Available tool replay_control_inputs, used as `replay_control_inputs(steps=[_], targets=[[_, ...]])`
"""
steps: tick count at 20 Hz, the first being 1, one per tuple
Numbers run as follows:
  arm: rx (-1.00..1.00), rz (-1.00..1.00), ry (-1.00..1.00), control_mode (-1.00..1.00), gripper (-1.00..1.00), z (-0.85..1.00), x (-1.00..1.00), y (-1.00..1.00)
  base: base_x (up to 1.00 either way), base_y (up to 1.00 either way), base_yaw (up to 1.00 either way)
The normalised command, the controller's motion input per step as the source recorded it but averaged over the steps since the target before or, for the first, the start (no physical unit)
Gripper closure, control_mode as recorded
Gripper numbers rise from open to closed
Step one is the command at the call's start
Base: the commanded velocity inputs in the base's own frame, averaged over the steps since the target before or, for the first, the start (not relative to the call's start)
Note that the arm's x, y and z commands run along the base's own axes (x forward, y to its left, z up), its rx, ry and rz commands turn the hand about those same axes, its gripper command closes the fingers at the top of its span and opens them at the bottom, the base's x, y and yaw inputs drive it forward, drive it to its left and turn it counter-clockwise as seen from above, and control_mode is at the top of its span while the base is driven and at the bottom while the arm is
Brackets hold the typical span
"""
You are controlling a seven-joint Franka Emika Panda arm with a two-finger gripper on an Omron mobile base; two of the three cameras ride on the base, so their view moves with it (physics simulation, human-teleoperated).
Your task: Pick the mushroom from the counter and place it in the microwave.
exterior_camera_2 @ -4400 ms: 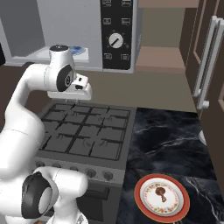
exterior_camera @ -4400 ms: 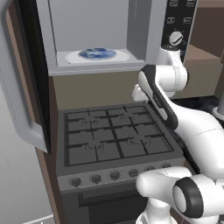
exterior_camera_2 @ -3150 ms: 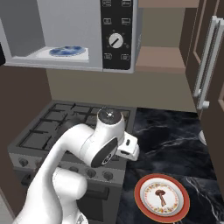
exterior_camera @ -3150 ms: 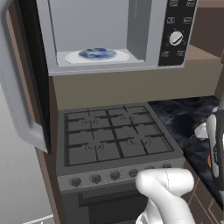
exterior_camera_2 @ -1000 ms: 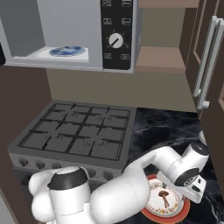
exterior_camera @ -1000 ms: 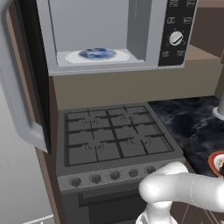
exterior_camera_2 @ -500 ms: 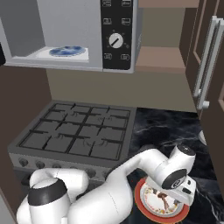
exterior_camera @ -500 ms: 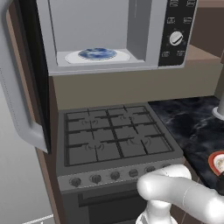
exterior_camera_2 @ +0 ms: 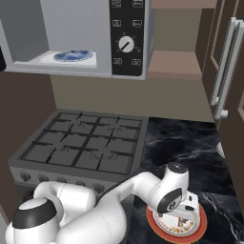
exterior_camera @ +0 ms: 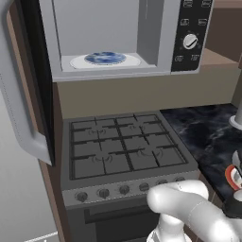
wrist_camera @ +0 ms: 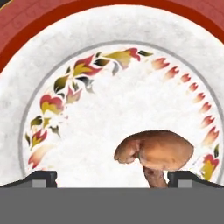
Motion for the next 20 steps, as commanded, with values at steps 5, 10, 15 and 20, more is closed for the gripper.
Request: replay_control_inputs(steps=[5,10,15,20], targets=[[0.00,0.21,-0.01,-1.00,-1.00,-0.06,0.07,-0.31,0.00,0.00,0.00],[0.00,0.23,0.00,-1.00,1.00,-0.04,-0.01,-0.12,0.00,0.00,0.00],[0.04,0.19,0.00,-1.00,1.00,-0.01,-0.05,-0.03,0.00,0.00,0.00],[0.08,0.09,0.00,-1.00,1.00,0.02,-0.14,0.00,0.00,0.00,0.00]])
